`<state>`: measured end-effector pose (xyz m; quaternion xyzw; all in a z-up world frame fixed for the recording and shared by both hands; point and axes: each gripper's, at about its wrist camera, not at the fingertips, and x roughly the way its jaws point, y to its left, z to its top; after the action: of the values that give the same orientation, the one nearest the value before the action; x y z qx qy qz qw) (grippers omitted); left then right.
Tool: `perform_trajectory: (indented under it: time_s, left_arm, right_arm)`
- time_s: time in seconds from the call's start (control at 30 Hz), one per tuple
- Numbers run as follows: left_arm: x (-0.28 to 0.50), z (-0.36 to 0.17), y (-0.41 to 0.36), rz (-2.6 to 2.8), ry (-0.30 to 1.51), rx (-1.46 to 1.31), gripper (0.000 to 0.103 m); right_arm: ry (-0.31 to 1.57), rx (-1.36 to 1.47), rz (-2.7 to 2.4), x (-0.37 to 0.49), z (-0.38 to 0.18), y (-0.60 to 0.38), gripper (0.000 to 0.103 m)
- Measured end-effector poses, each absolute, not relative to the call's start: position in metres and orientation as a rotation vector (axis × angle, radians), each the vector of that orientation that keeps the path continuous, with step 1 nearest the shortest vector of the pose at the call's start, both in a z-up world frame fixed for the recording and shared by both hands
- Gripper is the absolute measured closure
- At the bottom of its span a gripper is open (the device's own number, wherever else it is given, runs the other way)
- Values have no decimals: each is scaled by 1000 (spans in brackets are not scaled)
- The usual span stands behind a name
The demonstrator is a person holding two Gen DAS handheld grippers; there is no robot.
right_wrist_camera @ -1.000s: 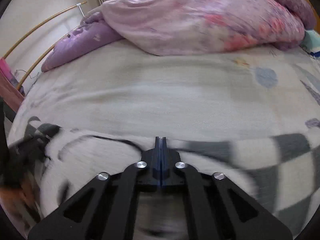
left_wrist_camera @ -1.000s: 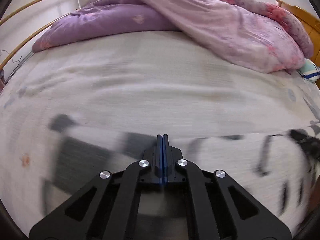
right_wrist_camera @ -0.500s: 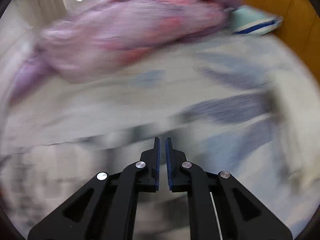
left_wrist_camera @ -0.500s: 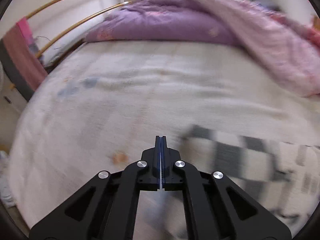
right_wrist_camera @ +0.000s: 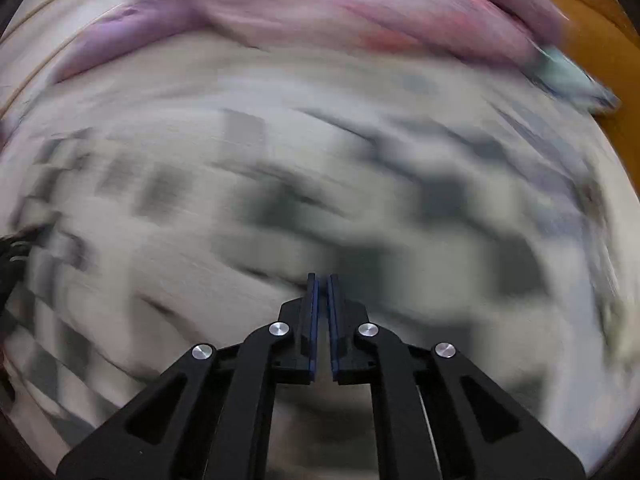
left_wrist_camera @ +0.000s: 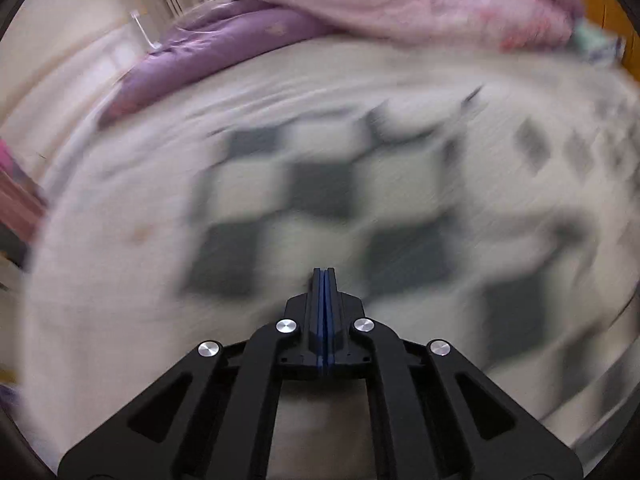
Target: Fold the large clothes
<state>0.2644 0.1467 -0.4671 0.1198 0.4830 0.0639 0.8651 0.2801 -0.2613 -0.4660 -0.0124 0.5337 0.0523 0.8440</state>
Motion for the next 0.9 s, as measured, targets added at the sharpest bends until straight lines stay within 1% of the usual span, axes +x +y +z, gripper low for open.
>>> perform_trajectory:
  time_s: [0.03,0.07,0.1,0.17,0.2,0.3,0.37,0.43,0.47,0.5,0.57,0.63,0.73,0.77,0.8,0.83,0.87,0.9]
  left_arm:
    - [258,-466,156,114,1024,232,101]
    - [250,-464,168,147,1060,233,101]
    - [245,-462,172,142,1085,236,101]
    - [234,-447,168,175,1126,290,100]
    - [230,-440,164,192,1132,273,100]
    - [219,-421,149,124,1135,77,100]
    - [216,-434,130,102,1210,-19,100]
    - [201,-464,126,143,1313,-83,101]
    - [192,-471,126,162,1309,-100,101]
    - [177,-472,125,165,1250,-100,101]
    - [171,-470,122,164,1272,-63,101]
    - [170,-463,125,166,1304,-98,101]
    - [170,-457,125,172,1351,-88,101]
    - [171,-451,125,180,1369,-104,101]
    - [173,-443,127,174,1386,-155,98]
    - [171,-437,127,163,1395,-201,93]
    - [167,-434,127,157,1416,-264,89]
    - [164,-433,128,164,1445,-326,71]
  right_arm:
    - [1147,12,68,274,-466,-286,103]
    - [1173,51,53,266,-465,-311,103]
    - [1209,20,-26,259,-464,-326,103]
    - [1254,38,-74,248,-461,-337,102]
    - [1271,73,-96,242,-453,-336,97]
    - [1247,190,-26,236,-437,-305,96]
    - [1291,211,26,244,-443,-269,96]
    - [1385,209,52,238,-469,-245,96]
    - [1457,216,48,229,-488,-236,97]
    - [1456,212,36,215,-494,-231,97]
    - [1459,183,51,200,-492,-225,97]
    - [1485,230,40,191,-491,-227,98]
    - [1529,258,38,197,-490,-225,98]
    - [1548,285,25,201,-486,-224,95]
    - [1557,338,29,204,-479,-223,94]
    - [1568,378,41,211,-476,-224,86]
    - [1601,410,48,210,-473,-220,67]
    - [1644,422,35,208,-474,-218,57]
